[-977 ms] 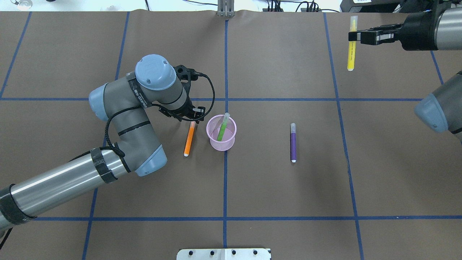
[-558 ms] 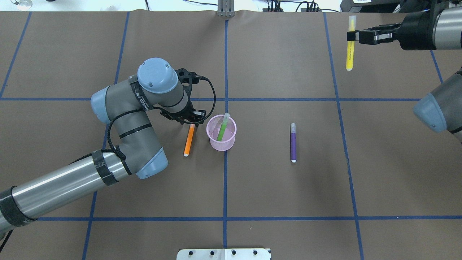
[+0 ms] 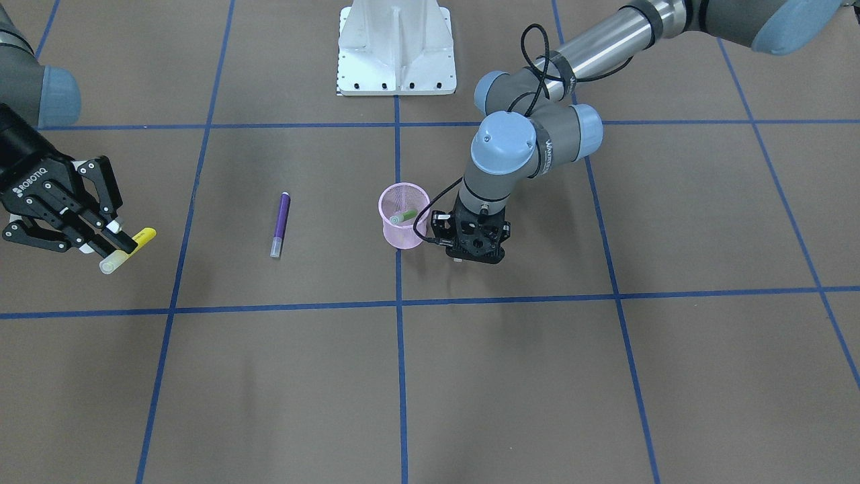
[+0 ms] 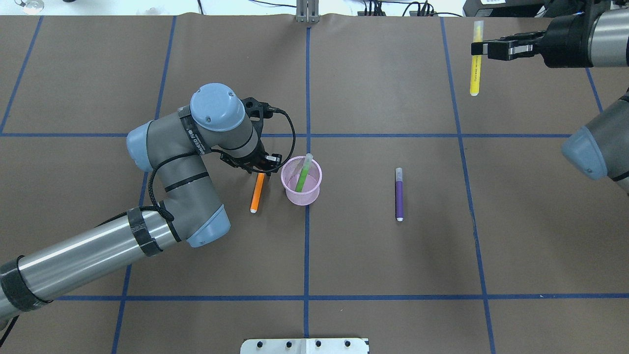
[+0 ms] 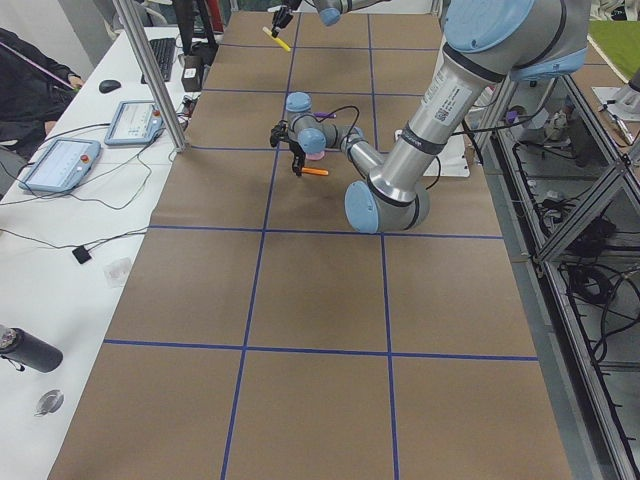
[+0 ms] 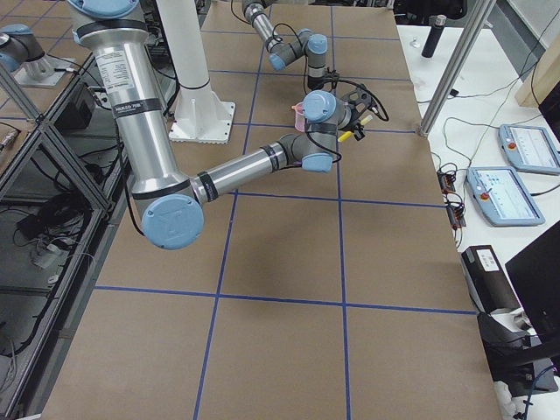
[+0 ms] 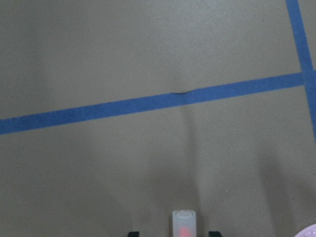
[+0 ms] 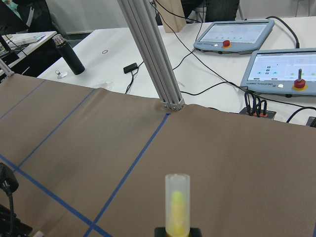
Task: Collect pens into pen holder
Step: 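Close the left gripper on the orange marker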
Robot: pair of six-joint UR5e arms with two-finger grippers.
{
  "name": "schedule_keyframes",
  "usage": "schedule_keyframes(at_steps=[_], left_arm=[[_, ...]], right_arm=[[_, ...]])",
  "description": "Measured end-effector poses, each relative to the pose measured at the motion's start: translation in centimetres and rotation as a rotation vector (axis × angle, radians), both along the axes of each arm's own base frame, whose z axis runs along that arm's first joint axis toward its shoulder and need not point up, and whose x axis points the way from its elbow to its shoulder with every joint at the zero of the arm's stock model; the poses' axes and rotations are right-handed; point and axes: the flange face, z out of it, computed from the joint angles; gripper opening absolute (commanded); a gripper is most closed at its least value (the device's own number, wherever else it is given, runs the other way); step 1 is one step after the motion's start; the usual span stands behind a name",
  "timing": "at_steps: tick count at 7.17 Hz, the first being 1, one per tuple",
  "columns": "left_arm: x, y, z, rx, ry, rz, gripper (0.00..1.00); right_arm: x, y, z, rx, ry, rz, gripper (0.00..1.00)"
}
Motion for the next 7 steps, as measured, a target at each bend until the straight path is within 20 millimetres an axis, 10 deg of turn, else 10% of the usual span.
schedule_keyframes(at_steps=[2, 5, 7], left_arm=[[0.2, 0.2, 0.0, -0.002, -0.001, 0.002, 0.0], [-0.4, 0.3, -0.7, -0.01, 0.002, 0.0, 0.0], [-4.6, -1.6, -2.0, 0.005, 0.044, -0.028, 0.0]], right_arm=[[0.0, 0.0, 0.0, 0.0, -0.001, 0.001, 0.0], [0.1, 0.0, -0.1, 0.003, -0.002, 0.001, 0.0], [-0.2, -0.1, -1.0, 0.014, -0.009, -0.003, 0.0]])
